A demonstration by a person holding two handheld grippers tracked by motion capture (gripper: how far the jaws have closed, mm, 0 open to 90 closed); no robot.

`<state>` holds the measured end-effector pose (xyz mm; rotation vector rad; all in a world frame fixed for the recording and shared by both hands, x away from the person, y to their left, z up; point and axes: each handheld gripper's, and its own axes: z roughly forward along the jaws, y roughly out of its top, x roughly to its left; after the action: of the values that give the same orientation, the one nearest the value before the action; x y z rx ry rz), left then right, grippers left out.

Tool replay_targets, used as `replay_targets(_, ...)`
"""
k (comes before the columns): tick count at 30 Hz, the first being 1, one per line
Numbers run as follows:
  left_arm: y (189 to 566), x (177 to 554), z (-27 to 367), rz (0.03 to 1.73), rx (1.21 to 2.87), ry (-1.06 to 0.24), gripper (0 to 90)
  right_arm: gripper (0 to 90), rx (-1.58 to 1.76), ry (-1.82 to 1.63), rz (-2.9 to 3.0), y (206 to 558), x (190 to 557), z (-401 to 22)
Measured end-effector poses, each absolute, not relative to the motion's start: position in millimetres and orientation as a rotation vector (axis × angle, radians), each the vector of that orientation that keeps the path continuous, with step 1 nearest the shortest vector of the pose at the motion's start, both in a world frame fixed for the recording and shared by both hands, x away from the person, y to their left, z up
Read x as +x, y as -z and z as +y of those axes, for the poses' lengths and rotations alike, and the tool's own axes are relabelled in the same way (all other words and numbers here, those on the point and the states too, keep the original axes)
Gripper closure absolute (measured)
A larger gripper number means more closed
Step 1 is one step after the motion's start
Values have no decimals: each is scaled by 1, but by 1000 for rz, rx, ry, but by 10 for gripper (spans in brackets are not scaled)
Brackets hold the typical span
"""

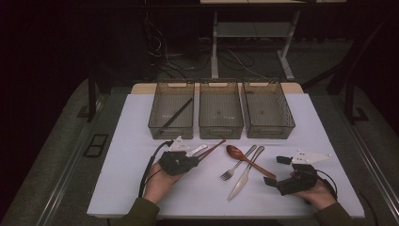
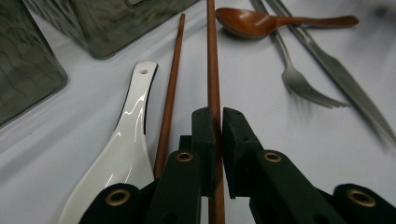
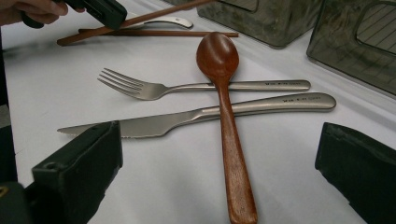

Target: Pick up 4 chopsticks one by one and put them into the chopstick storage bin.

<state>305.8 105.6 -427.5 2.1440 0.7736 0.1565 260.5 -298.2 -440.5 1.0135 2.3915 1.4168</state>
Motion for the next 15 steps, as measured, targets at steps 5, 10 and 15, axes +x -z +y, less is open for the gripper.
replay_targets(5, 422, 306, 110, 783, 2107, -139, 833, 6, 1009, -1419, 2392, 440, 261, -298)
replay_targets(10, 414, 305, 115, 781, 2068, -142, 833, 6, 1014, -1418, 2394, 441, 262, -297)
replay_targets(15, 406, 306, 121, 787, 2028, -149, 833, 5, 1013, -1415, 2397, 441, 263, -297)
